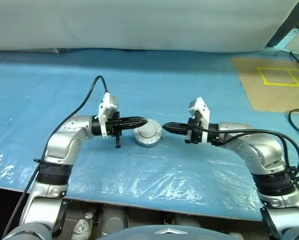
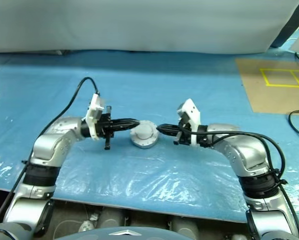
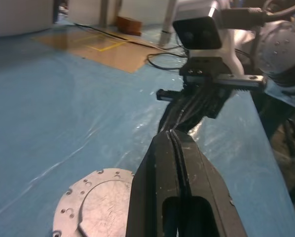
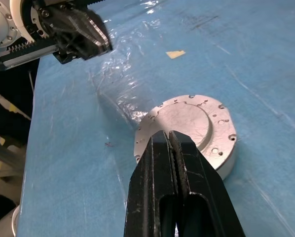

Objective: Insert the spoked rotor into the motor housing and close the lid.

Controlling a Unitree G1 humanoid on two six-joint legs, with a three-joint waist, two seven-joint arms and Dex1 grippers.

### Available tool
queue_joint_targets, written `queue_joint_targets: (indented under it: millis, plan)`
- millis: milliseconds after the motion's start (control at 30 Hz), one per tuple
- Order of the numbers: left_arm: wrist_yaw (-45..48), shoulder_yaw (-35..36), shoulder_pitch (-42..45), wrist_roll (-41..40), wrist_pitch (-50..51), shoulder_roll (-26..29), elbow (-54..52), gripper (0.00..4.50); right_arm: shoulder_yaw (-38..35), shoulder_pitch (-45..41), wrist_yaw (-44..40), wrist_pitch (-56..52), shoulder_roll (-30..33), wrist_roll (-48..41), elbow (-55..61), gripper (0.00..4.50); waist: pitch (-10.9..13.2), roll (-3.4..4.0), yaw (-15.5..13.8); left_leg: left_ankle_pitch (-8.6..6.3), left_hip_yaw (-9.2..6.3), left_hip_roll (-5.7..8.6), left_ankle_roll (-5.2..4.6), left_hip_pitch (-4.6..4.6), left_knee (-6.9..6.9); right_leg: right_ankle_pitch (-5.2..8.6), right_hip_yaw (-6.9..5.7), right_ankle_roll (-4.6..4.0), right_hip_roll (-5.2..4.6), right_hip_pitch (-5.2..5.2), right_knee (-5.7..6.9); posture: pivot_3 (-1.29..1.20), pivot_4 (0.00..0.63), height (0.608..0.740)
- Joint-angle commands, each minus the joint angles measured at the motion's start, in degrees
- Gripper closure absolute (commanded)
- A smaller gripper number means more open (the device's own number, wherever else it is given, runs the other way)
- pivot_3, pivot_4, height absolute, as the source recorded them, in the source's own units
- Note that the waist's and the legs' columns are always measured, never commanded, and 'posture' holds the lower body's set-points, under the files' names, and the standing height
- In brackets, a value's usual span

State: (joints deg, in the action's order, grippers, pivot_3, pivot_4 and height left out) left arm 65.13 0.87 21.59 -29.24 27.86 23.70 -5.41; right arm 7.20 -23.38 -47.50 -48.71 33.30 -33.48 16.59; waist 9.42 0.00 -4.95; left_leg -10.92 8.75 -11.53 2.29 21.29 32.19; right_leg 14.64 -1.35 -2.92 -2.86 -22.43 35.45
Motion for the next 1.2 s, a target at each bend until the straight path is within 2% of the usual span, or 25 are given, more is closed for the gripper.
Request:
queue_joint_targets:
  millis: [33,100,300,567,867,1000,1200]
  plan:
    - [-5.9,2.9,-6.2,-0.4,-1.2,-0.3,-4.4,4.50,2.1,-2.6,-1.9,3.1,-1.0,1.8,-2.0,4.31,0.0,0.01,0.2,0.00,-0.01,0.00,0.00,0.04,0.00,-0.02,-0.02,0.04,0.00,-0.01,-0.01,0.00,0.150,0.740]
    - [-8.5,3.4,-9.0,0.2,-2.8,-0.7,-5.6,4.50,3.1,-3.6,-2.5,4.4,-1.4,3.0,-3.9,3.93,0.0,0.01,0.5,0.00,0.00,-0.02,0.00,0.08,0.01,-0.02,-0.04,0.05,0.02,-0.03,-0.02,0.00,0.150,0.740]
    - [-14.9,4.3,-12.6,1.8,-7.3,-2.5,-5.0,4.50,1.5,-6.9,-5.3,3.4,-2.5,1.3,-7.4,1.97,0.0,0.00,0.5,0.00,-0.01,-0.03,-0.02,0.12,0.19,0.06,-0.08,-0.10,0.02,0.03,-0.01,0.00,0.150,0.740]
    - [-16.9,1.3,-7.0,3.6,-7.5,-3.4,3.1,4.50,0.9,-7.2,-5.6,5.2,-1.7,3.5,-10.4,1.97,0.0,0.00,0.6,0.01,0.00,-0.02,-0.03,0.07,0.24,0.01,-0.07,-0.02,0.02,0.04,0.10,0.00,0.150,0.740]
    - [-10.2,-3.8,0.7,8.7,-14.1,-1.8,15.4,4.50,-0.2,-4.4,-2.2,5.0,-1.7,4.3,-8.7,1.97,0.0,0.00,0.7,0.02,-0.03,-0.03,-0.03,0.09,0.20,-0.03,-0.05,0.06,0.04,0.01,0.12,0.00,0.150,0.740]
    - [-8.1,-5.2,1.7,9.7,-15.0,-1.8,17.3,4.50,-0.8,-3.1,-1.1,4.9,-1.5,4.4,-8.0,1.97,0.0,0.00,0.7,0.01,-0.03,-0.02,-0.03,0.09,0.22,-0.04,-0.05,0.06,0.03,0.01,0.13,0.00,0.150,0.740]
    - [-4.2,-8.7,2.5,15.4,-22.6,0.3,24.2,4.50,-0.9,-1.9,-0.1,5.1,-1.4,4.8,-7.0,1.97,0.0,0.00,0.8,0.01,-0.03,-0.03,-0.03,0.03,0.23,-0.03,-0.06,0.06,0.03,0.04,0.19,0.00,0.150,0.740]
